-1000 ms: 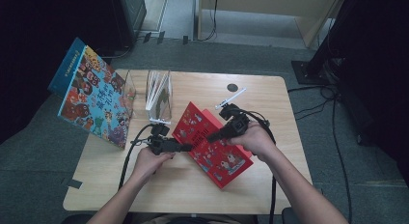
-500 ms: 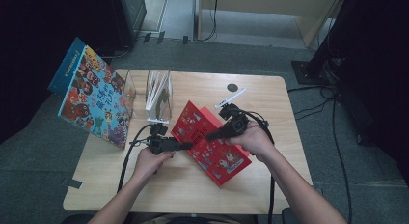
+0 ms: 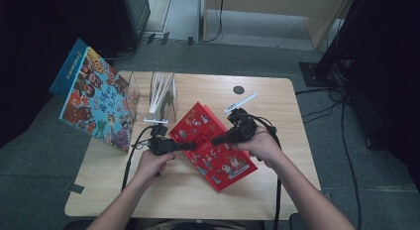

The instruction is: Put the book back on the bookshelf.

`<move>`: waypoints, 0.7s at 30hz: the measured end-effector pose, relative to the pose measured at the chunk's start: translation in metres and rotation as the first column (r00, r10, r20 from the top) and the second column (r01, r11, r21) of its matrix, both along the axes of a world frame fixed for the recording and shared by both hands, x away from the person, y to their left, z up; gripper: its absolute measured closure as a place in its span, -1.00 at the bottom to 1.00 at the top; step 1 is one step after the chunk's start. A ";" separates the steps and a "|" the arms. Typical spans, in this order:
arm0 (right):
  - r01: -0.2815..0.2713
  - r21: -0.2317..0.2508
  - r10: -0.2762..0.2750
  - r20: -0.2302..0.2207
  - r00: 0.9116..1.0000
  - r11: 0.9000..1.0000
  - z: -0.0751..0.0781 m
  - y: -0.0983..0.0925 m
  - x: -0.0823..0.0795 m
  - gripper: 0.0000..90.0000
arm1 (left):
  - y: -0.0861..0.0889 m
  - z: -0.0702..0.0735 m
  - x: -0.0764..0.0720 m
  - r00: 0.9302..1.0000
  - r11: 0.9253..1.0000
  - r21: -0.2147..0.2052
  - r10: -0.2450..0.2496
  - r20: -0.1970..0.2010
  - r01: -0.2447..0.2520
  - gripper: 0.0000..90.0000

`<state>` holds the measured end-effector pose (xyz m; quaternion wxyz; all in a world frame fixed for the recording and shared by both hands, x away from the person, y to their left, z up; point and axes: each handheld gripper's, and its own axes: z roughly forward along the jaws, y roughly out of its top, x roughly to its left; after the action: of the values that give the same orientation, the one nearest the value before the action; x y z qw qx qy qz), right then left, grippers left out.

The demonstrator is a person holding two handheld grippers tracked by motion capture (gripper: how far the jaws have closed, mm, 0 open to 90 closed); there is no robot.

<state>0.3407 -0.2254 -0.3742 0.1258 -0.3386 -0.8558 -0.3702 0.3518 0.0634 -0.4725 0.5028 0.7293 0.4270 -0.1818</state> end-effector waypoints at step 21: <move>0.249 -0.052 -0.233 0.212 0.949 0.967 -0.027 -0.055 0.021 0.13 | 0.014 0.079 -0.002 0.972 0.988 0.132 -0.108 0.208 0.081 0.77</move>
<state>0.3617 -0.2803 -0.4012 -0.0221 -0.4053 -0.8303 -0.3820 0.3502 0.0777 -0.3937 0.4909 0.7936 0.3454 -0.0992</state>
